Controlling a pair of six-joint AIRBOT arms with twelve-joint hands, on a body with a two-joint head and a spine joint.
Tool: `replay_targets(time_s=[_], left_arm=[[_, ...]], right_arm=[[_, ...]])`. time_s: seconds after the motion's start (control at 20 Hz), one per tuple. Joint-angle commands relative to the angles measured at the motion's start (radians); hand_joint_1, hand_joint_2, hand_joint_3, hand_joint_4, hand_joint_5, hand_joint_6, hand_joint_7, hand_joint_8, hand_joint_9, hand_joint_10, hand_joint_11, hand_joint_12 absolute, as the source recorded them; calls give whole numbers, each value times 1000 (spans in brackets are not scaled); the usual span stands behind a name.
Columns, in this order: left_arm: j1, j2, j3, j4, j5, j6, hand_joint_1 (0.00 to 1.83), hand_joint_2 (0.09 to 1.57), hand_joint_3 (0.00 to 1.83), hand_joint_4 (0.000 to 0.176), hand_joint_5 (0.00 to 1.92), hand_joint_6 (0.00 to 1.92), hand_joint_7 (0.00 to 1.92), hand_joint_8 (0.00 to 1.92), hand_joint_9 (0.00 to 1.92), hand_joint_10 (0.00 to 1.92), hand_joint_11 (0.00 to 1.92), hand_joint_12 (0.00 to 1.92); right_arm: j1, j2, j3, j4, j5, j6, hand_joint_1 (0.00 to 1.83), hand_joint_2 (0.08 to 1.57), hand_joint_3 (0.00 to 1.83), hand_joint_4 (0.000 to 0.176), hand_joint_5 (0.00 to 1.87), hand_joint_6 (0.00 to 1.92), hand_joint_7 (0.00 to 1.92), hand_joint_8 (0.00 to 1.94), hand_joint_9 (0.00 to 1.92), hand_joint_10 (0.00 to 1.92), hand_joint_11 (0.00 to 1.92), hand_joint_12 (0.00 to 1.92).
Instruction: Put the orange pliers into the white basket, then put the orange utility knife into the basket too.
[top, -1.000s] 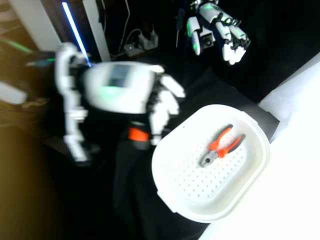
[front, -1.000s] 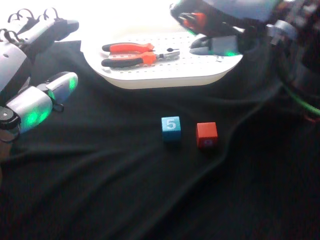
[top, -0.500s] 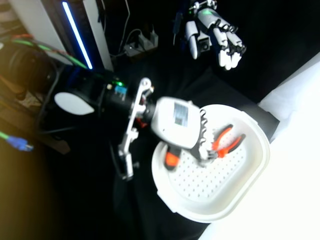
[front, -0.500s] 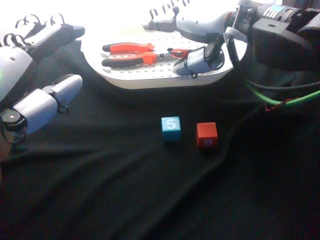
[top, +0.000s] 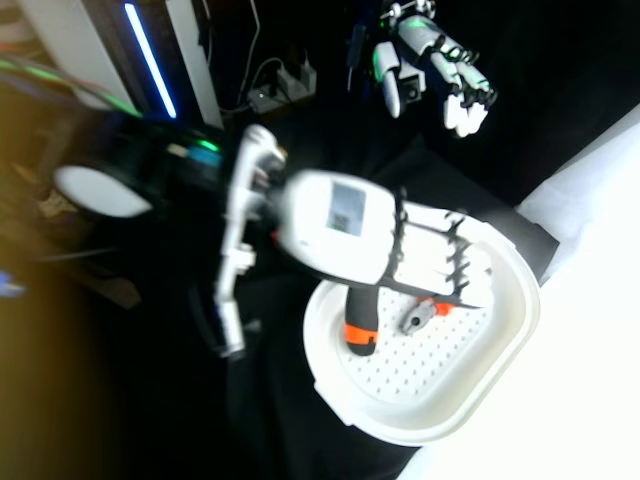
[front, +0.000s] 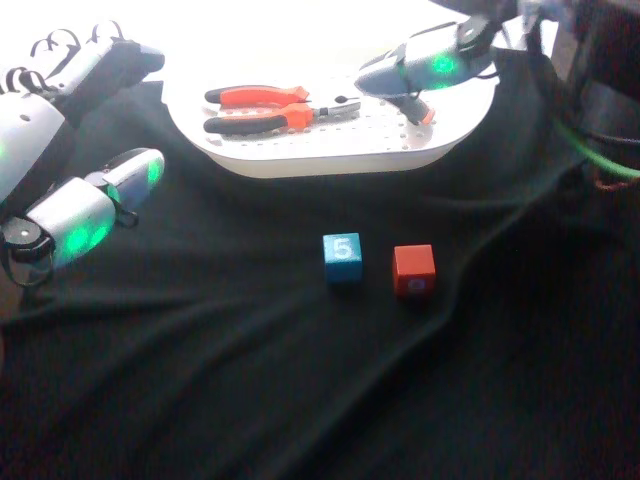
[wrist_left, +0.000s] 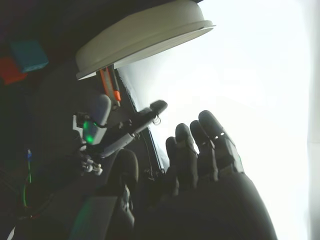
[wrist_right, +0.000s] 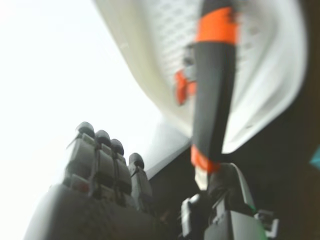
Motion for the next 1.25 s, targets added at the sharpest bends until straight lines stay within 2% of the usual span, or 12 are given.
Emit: replay_targets(time_s=[0.0, 0.1, 0.15, 0.3, 0.65, 0.8, 0.9, 0.95, 1.0, 1.05, 1.1, 1.2], left_arm=[[-4, -4, 1, 18, -125, -7, 513, 1500, 0, 0, 0, 671, 337, 6, 0, 846, 0, 1390], [-3, -4, 0, 15, -125, -7, 512, 1496, 0, 0, 0, 684, 346, 11, 0, 854, 0, 1337], [0, -4, -1, 13, -127, -7, 522, 1492, 0, 0, 0, 691, 336, 7, 0, 816, 0, 1302], [6, 0, -6, 12, -134, -7, 520, 1499, 1, 0, 0, 696, 332, 7, 0, 823, 0, 1350], [46, 72, -49, 9, -220, -6, 460, 1474, 0, 0, 0, 419, 241, 2, 0, 639, 0, 1326], [66, 93, -63, -1, -263, -6, 416, 1442, 0, 2, 1, 106, 63, 0, 0, 234, 0, 679], [77, 100, -69, -6, -289, -4, 312, 1414, 0, 11, 0, 3, 2, 0, 0, 8, 0, 52], [78, 104, -72, -6, -300, -2, 304, 1409, 0, 10, 0, 0, 0, 0, 0, 1, 0, 10], [79, 110, -76, -6, -310, 3, 244, 1385, 0, 46, 0, 0, 0, 0, 0, 0, 0, 1], [83, 119, -82, -9, -326, 9, 244, 1385, 0, 46, 0, 0, 0, 0, 0, 0, 0, 1], [87, 127, -88, -10, -338, 17, 148, 1345, 0, 115, 0, 0, 0, 0, 0, 0, 0, 0], [104, 149, -105, -17, -375, 37, 23, 1182, 0, 167, 0, 0, 0, 0, 0, 0, 0, 0]], right_arm=[[18, 18, -29, 0, 203, -2, 421, 1013, 0, 166, 0, 0, 0, 0, 0, 0, 0, 0], [19, 59, -78, 0, 277, -2, 335, 999, 0, 161, 0, 0, 0, 0, 0, 0, 64, 32], [19, 69, -89, 0, 289, -2, 273, 1027, 0, 99, 0, 0, 0, 0, 0, 0, 12, 6], [19, 83, -124, 0, 311, -2, 331, 1075, 15, 59, 0, 0, 0, 0, 0, 0, 0, 0], [-116, 377, -365, -32, 528, -2, 358, 1081, 0, 138, 0, 0, 0, 0, 0, 0, 0, 0], [-209, 457, -427, -4, 630, -2, 391, 1104, 5, 174, 0, 0, 0, 0, 0, 0, 0, 0], [-281, 499, -457, 36, 708, -3, 415, 1107, 5, 162, 0, 0, 0, 0, 0, 0, 0, 0], [-320, 524, -477, 62, 755, -3, 419, 1128, 13, 118, 0, 0, 0, 0, 0, 0, 0, 0], [-349, 544, -491, 79, 788, -3, 391, 1117, 7, 123, 0, 0, 0, 0, 0, 0, 0, 0], [-368, 560, -503, 90, 812, -3, 391, 1117, 7, 123, 0, 0, 0, 0, 0, 0, 0, 0], [-382, 572, -512, 94, 827, -3, 313, 1110, 3, 114, 0, 0, 0, 0, 0, 0, 0, 0], [-386, 577, -519, 95, 851, -3, 279, 1084, 0, 137, 0, 0, 0, 0, 0, 0, 0, 0]])
